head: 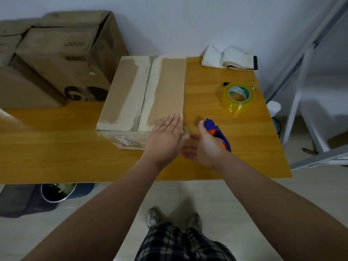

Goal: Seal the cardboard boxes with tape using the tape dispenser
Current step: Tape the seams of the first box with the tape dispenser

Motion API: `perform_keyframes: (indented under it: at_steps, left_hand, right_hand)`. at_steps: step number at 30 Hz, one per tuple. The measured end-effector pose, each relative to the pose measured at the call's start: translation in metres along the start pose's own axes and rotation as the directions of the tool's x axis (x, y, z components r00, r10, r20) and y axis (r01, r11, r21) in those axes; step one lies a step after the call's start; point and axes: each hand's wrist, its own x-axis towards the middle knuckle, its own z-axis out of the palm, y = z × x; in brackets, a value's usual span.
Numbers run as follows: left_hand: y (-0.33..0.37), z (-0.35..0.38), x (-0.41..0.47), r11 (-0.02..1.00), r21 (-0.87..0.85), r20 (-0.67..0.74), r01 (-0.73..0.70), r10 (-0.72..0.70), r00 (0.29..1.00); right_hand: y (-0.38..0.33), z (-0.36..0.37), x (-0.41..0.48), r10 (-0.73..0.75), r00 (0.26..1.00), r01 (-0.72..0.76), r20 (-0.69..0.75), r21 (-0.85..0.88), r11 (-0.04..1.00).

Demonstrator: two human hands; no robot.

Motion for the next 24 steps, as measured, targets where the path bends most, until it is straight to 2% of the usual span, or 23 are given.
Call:
perform_keyframes:
  at_steps: [2, 5, 7, 9, 12, 16, 21, 22, 24]
  left_hand:
    - [0.0, 0.001, 0.0, 1.0, 0.001, -0.005, -0.004, 0.004, 1.0]
    - [0.0, 0.002, 0.0, 1.0, 0.002, 0.0, -0.016, 0.016, 1.0]
    - [0.0, 0.003, 0.0, 1.0, 0.022, 0.01, -0.016, 0.015, 1.0]
    - [-0.003, 0.005, -0.002, 0.999, 0.03, 0.016, -0.024, 0.024, 1.0]
    - [-0.012, 0.006, -0.008, 0.995, 0.073, 0.049, -0.073, 0.07, 0.996]
    - [-0.032, 0.002, -0.019, 0.991, 0.123, 0.074, -0.059, 0.05, 0.996]
    - [-0.052, 0.0, -0.031, 0.985, 0.155, 0.111, -0.079, 0.062, 0.992]
    - [-0.054, -0.001, -0.032, 0.983, 0.161, 0.117, -0.087, 0.068, 0.991]
    - [-0.059, -0.002, -0.034, 0.98, 0.169, 0.119, -0.103, 0.083, 0.989]
  right_hand:
    - [0.003, 0.005, 0.0, 0.048, 0.987, -0.069, 0.152, 0.137, 0.988]
    - [0.005, 0.002, -0.003, -0.024, 0.987, -0.023, 0.156, 0.289, 0.957]
    - [0.009, -0.002, -0.004, -0.092, 0.994, 0.07, 0.063, 0.29, 0.955]
    - [0.012, -0.007, -0.003, -0.166, 0.982, 0.186, -0.09, 0.32, 0.929]
    - [0.012, -0.01, -0.005, -0.196, 0.955, 0.265, -0.224, 0.341, 0.902]
    - [0.016, 0.003, -0.003, -0.182, 0.941, 0.272, -0.284, 0.317, 0.909]
    - [0.028, 0.028, -0.005, -0.135, 0.949, 0.208, -0.284, 0.243, 0.947]
    - [0.031, 0.032, -0.006, -0.155, 0.932, 0.218, -0.328, 0.167, 0.962]
    - [0.033, 0.034, -0.009, -0.315, 0.819, 0.302, -0.48, -0.108, 0.947]
